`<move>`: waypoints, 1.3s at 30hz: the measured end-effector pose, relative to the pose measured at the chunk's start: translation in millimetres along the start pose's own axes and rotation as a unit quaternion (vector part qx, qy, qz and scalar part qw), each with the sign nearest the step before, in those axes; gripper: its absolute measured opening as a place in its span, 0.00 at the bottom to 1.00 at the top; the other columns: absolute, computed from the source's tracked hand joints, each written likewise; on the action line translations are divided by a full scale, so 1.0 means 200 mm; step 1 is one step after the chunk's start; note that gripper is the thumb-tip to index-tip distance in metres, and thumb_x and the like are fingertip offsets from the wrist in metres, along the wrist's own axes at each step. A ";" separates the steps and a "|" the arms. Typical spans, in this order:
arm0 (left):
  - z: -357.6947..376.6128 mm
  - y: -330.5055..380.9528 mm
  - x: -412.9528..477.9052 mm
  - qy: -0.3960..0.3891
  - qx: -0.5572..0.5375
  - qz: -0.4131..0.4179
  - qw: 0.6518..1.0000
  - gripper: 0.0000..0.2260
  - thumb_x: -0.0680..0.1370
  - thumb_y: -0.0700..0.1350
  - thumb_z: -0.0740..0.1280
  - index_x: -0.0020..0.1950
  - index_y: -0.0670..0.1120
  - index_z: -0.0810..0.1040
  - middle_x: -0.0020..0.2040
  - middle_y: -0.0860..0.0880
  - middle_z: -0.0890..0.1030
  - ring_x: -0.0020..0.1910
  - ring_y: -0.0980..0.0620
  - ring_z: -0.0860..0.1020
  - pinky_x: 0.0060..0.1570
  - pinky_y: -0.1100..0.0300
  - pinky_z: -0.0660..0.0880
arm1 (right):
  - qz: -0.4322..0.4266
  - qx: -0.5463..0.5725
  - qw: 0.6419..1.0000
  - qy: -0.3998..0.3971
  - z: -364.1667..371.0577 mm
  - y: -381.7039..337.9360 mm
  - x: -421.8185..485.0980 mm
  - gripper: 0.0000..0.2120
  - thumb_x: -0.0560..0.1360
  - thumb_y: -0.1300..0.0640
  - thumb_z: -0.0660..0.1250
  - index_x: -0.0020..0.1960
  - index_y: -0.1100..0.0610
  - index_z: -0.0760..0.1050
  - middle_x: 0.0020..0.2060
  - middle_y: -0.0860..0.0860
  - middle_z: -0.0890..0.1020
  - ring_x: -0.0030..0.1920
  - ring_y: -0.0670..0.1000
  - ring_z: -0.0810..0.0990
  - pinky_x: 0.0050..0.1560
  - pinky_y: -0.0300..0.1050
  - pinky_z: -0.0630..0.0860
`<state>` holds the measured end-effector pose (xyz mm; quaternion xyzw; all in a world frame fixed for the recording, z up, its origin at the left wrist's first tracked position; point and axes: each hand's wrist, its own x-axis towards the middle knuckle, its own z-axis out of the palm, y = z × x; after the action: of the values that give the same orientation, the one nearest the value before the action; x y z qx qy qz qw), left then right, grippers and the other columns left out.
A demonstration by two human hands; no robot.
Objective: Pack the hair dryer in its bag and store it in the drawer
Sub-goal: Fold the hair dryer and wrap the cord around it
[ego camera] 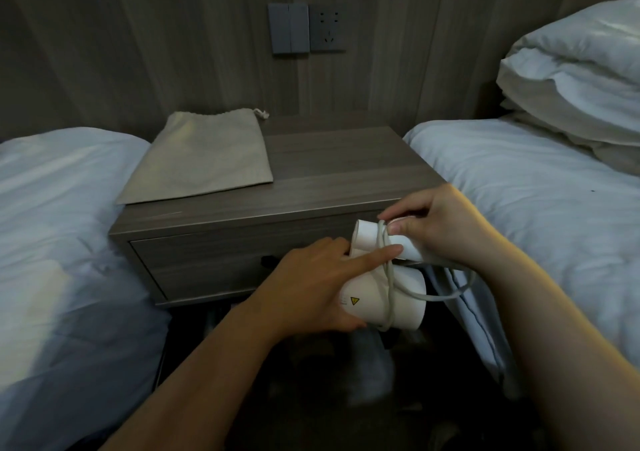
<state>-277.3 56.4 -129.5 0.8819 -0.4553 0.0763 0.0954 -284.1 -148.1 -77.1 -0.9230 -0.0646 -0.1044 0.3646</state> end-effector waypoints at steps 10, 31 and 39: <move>0.00 -0.03 0.00 -0.018 -0.021 -0.013 1.000 0.42 0.64 0.62 0.72 0.70 0.65 0.50 0.58 0.50 0.75 0.56 0.49 0.74 0.51 0.50 0.75 | 0.093 -0.036 0.995 -0.013 -0.01 0.13 0.03 0.20 0.64 0.44 0.74 0.29 0.62 0.77 0.23 0.52 0.71 0.26 0.45 0.67 0.28 0.39 0.65; 0.01 -0.08 0.04 0.103 -0.485 -0.207 0.844 0.42 0.57 0.54 0.77 0.66 0.70 0.63 0.58 0.51 0.78 0.51 0.54 0.79 0.50 0.57 0.78 | 0.153 0.384 0.904 -0.109 0.21 0.24 0.05 0.18 0.64 0.55 0.75 0.47 0.67 0.79 0.37 0.64 0.74 0.34 0.55 0.69 0.33 0.40 0.62; -0.02 -0.10 0.06 0.173 -0.526 -0.265 0.790 0.40 0.62 0.48 0.78 0.69 0.64 0.63 0.49 0.51 0.80 0.49 0.52 0.80 0.51 0.55 0.78 | 0.108 0.227 0.965 -0.079 0.21 0.11 0.00 0.21 0.73 0.66 0.60 0.23 0.56 0.73 0.18 0.55 0.68 0.19 0.47 0.61 0.24 0.38 0.58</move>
<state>-255.5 59.5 -124.1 0.7538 -0.1499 -0.0521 0.6377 -274.3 -134.1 -121.4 -0.8230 -0.0155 0.0264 0.5672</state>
